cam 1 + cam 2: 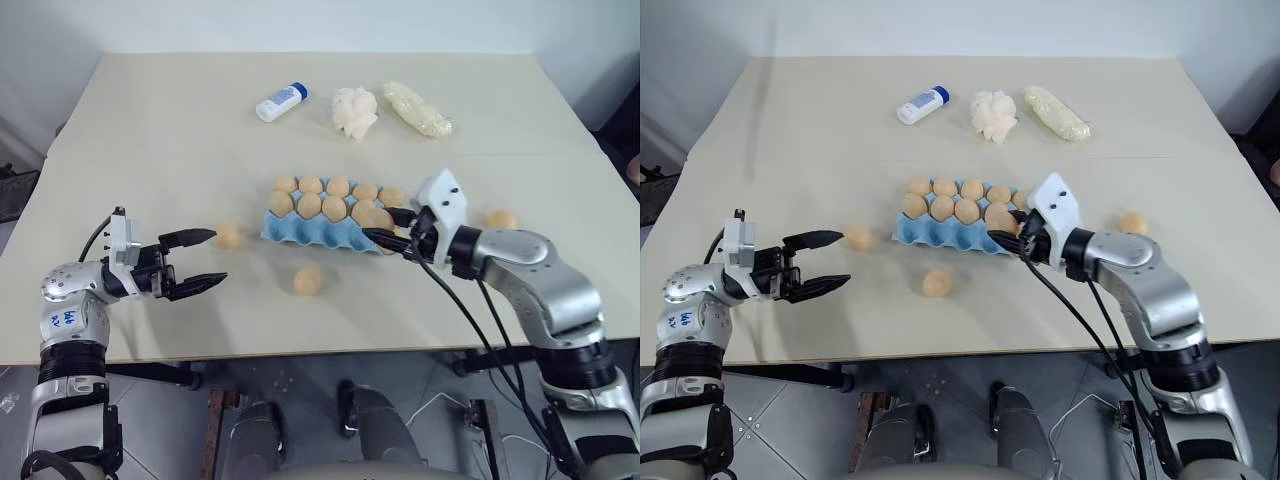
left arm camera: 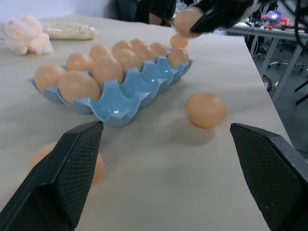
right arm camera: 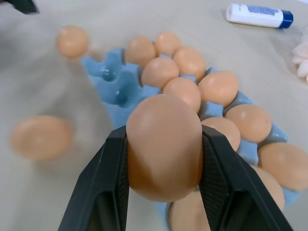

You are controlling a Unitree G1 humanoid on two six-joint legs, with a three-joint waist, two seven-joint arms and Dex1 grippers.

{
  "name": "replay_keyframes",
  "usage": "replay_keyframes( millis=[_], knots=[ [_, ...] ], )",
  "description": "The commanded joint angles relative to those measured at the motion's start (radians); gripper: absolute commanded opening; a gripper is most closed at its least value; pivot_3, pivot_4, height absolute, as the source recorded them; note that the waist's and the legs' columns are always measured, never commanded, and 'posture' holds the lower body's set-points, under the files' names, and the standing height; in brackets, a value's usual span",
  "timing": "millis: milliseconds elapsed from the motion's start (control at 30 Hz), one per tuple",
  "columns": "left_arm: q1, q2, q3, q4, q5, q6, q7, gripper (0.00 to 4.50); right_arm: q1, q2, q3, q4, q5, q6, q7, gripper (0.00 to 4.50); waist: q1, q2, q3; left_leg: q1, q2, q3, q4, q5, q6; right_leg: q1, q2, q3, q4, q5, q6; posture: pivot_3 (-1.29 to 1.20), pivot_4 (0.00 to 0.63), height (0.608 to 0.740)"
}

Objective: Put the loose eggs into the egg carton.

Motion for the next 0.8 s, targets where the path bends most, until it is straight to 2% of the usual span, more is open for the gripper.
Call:
replay_keyframes(
  millis=[33,267,533,567,800],
  knots=[
    [-0.011,0.003,0.017,-0.012,-0.014,-0.016,0.01,4.5,-0.046,0.033,0.025,0.067,-0.059,-0.069,-0.008,1.54,-0.001,0.0,0.0,0.0,0.0,0.0,0.0,0.0,0.0,0.0,0.0,0.0,0.0,0.0,0.0,0.0,0.15,0.74],
    [0.013,0.005,0.029,-0.039,-0.025,-0.019,0.022,4.5,-0.091,0.071,0.061,0.179,-0.141,-0.13,-0.006,1.54,-0.001,0.0,0.0,0.0,0.0,0.0,0.001,0.0,0.0,0.0,0.0,0.0,0.002,0.0,0.0,0.0,0.15,0.74],
    [0.023,0.006,0.039,-0.044,-0.03,-0.023,0.027,4.5,-0.091,0.072,0.044,0.149,-0.139,-0.125,0.03,4.28,-0.002,0.0,0.0,0.0,0.0,0.0,0.0,0.0,0.0,0.0,0.0,0.0,0.003,0.0,0.0,0.0,0.15,0.74],
    [0.022,0.006,0.039,-0.043,-0.03,-0.024,0.026,4.5,-0.091,0.066,0.035,0.141,-0.137,-0.125,0.033,4.46,-0.002,0.0,0.0,0.0,0.0,0.0,0.001,0.0,0.0,0.0,0.0,0.0,0.003,0.0,0.0,0.0,0.15,0.74],
    [-0.007,0.006,0.032,-0.014,-0.024,-0.034,0.023,4.5,-0.061,-0.012,-0.061,0.055,-0.1,-0.072,0.05,4.46,0.0,0.0,0.0,0.0,0.0,0.0,0.0,0.0,0.0,-0.001,-0.001,0.0,0.003,0.0,0.0,0.0,0.15,0.74]
  ],
)
